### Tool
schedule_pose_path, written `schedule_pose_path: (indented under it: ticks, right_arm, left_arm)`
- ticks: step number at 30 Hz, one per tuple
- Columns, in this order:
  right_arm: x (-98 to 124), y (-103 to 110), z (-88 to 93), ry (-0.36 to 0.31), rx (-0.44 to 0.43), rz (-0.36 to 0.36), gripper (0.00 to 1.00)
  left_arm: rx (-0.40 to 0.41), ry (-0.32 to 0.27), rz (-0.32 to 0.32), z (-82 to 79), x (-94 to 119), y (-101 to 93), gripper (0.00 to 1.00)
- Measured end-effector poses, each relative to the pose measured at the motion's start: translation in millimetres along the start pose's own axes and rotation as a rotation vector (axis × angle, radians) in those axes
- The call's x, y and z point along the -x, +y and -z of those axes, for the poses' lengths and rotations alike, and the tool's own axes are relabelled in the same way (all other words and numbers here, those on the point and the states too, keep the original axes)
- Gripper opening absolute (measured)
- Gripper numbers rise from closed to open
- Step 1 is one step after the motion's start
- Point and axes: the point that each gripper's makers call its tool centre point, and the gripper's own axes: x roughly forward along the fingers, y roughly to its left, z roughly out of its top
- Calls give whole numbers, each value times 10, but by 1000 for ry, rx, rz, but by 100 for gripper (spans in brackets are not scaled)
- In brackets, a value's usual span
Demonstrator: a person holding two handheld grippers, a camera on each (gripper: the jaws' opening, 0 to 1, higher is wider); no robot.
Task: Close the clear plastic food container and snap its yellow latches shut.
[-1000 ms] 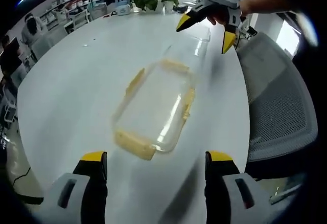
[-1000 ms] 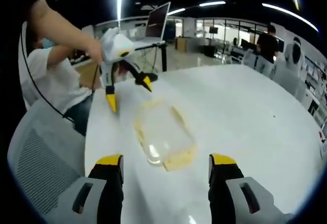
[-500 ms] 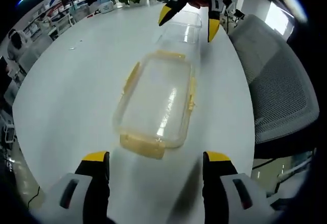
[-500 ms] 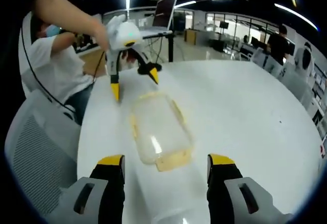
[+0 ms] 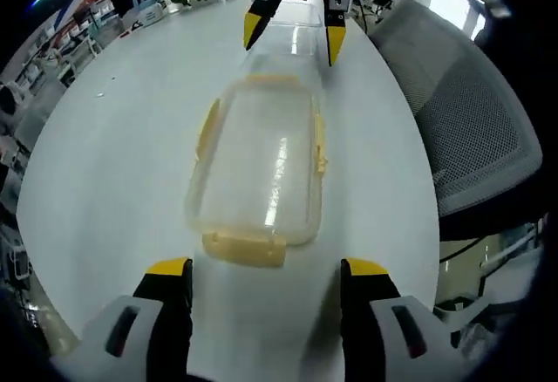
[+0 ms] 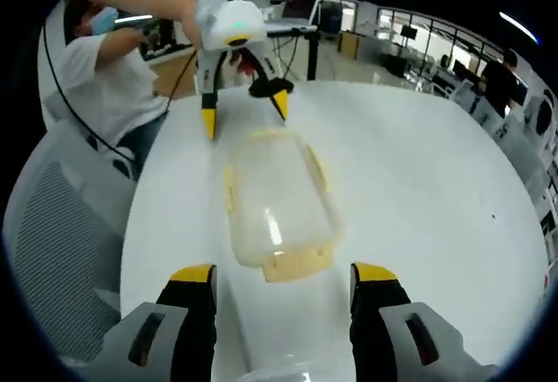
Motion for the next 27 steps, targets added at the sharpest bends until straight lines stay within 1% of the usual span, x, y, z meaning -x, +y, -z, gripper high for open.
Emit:
schedule_pose_path:
  ticks: [2,5,10,15,20,23,27]
  right_arm:
    - [-36,-6,40,29,20,-14,62]
    - [-82,-20,66,51,31,-27,61]
    - [-149,-25,57,60,33,-42,60]
    - [-216,-5,98,95,59,-62,58]
    - [-265,-21,120,113,72,-76,56]
    - [-287,-16,117,117,69,-91,55]
    - [-313,-7,110,127,80,-104,54]
  left_arm:
    - [-15,9,4,0,-15,8,69]
    - [-44,22,8,-17,-26,20,69]
    - [-82,45,22,-16,-43,32,69]
    - [-94,55,34,5,-69,13,67]
    - [-99,51,47,-17,-79,11,64]
    - [-87,55,69,-19,-95,2,61]
    - [-83,58,75,-28,-102,19,59]
